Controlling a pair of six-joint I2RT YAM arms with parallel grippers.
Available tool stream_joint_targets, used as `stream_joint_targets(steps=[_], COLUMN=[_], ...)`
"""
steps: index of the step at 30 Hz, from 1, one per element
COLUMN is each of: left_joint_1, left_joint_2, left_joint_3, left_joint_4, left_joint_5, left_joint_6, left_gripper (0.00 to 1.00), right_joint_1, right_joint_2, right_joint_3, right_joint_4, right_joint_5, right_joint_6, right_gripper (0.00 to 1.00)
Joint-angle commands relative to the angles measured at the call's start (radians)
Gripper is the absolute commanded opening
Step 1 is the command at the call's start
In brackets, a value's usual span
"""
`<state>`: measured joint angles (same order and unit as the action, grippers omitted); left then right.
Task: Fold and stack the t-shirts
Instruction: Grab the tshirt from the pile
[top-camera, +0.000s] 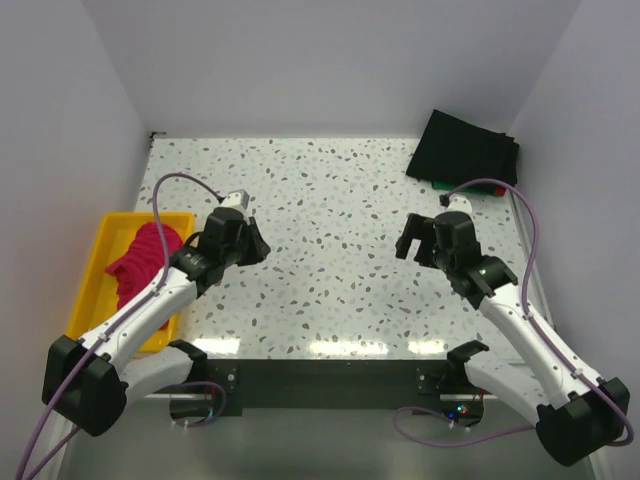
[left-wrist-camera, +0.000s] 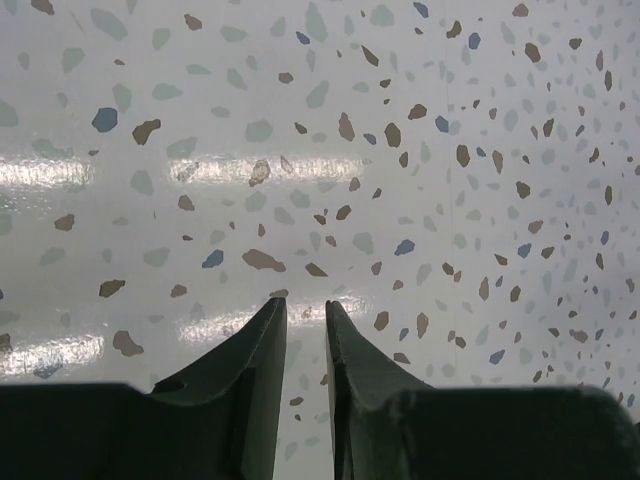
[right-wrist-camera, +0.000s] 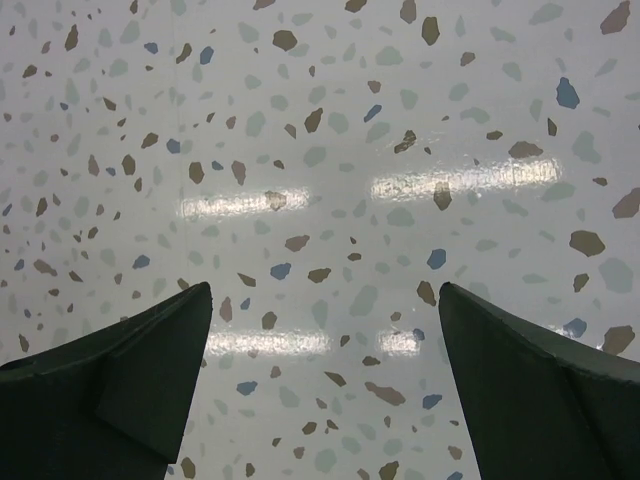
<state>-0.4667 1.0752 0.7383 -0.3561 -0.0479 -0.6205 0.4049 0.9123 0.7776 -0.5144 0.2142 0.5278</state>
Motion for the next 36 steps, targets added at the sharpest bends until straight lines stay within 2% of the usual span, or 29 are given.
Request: stream_joint_targets(steps=[1, 10, 16, 19, 21, 24, 25, 27, 29, 32, 36], left_joint_1=[0.007, 0.007, 0.055, 0.184, 0.322, 0.518, 0.608, 0.699, 0.799, 0.881, 0.941], left_joint_2=[0.002, 0.020, 0.084, 0.103, 0.101, 0.089, 0.091, 0.126, 0.170, 0.213, 0.259], left_joint_3=[0.045, 0.118, 0.272, 0.343, 0.368, 0.349, 0.340, 0.317, 0.302, 0.254, 0.210], left_joint_4=[0.011, -0.047, -0.187, -0.254, -0.282, -0.281, -0.267, -0.264, -0.250, -0.225, -0.211], left_joint_5=[-0.026, -0.073, -0.230, -0.234, -0.231, -0.213, -0.208, -0.161, -0.135, -0.165, -0.207], left_joint_6=[-0.025, -0.028, 0.004, 0.028, 0.048, 0.079, 0.084, 0.085, 0.079, 0.026, -0.030], left_gripper=[0.27, 0.29, 0.38, 0.44, 0.48, 0.50, 0.53, 0.61, 0.63, 0.63, 0.71], right_joint_1=[0.000, 0.002, 0.000, 0.000, 0.002, 0.002, 0.000, 0.002, 0.000, 0.000, 0.002], right_joint_2=[-0.029, -0.030, -0.046, -0.049, -0.044, -0.041, -0.039, -0.038, -0.035, -0.029, -0.020], right_joint_3=[0.008, -0.005, -0.012, -0.023, -0.023, -0.024, -0.024, -0.028, -0.029, -0.035, -0.034], right_joint_4=[0.010, 0.010, 0.008, 0.016, 0.020, 0.025, 0.025, 0.030, 0.034, 0.043, 0.051], right_joint_5=[-0.007, -0.032, -0.045, -0.056, -0.065, -0.079, -0.082, -0.090, -0.099, -0.113, -0.124], right_joint_6=[-0.020, -0.025, -0.026, -0.028, -0.031, -0.031, -0.032, -0.034, -0.032, -0.032, -0.035], right_gripper=[0.99, 0.99, 0.99, 0.99, 0.99, 0.99, 0.99, 0.99, 0.99, 0.99, 0.99])
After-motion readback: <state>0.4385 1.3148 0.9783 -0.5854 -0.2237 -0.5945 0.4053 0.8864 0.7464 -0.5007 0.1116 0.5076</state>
